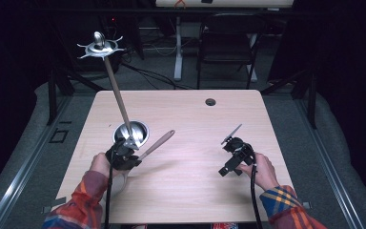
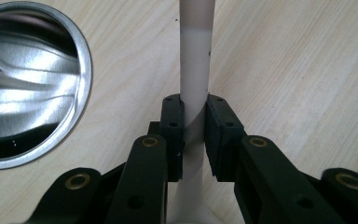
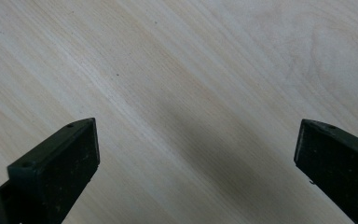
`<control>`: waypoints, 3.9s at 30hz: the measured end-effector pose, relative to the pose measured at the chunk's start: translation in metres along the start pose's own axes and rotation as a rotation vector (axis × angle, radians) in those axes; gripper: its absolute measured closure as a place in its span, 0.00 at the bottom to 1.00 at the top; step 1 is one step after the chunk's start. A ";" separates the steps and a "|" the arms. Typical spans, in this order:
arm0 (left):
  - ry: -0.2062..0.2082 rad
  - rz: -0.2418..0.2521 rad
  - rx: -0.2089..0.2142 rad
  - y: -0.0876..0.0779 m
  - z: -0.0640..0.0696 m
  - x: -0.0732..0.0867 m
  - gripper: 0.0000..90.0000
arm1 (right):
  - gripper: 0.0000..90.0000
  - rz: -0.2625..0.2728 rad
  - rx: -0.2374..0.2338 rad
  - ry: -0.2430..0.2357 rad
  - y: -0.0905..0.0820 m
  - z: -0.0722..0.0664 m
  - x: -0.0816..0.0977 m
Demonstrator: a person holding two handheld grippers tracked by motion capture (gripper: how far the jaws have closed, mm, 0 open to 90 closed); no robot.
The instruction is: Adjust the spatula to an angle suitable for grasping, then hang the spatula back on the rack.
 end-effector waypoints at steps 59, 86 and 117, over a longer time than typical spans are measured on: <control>-0.185 0.404 -0.294 -0.093 -0.018 0.024 0.87 | 0.00 -0.028 0.001 0.002 0.009 -0.002 0.000; -0.291 0.524 -0.290 -0.116 -0.036 0.040 0.87 | 0.00 -0.044 -0.001 -0.009 0.007 -0.001 0.001; -0.382 0.589 -0.333 -0.135 -0.063 0.054 0.87 | 0.00 -0.051 -0.004 0.000 0.008 -0.002 0.001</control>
Point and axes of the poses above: each handheld gripper's, and its own axes: y roughly forward along the jaws, x roughly out of its underside, z roughly to its right, the point moved 6 cm from there along y, roughly forward along the jaws, and after that the axes turned 5 degrees about -z, right-handed, at the moved point
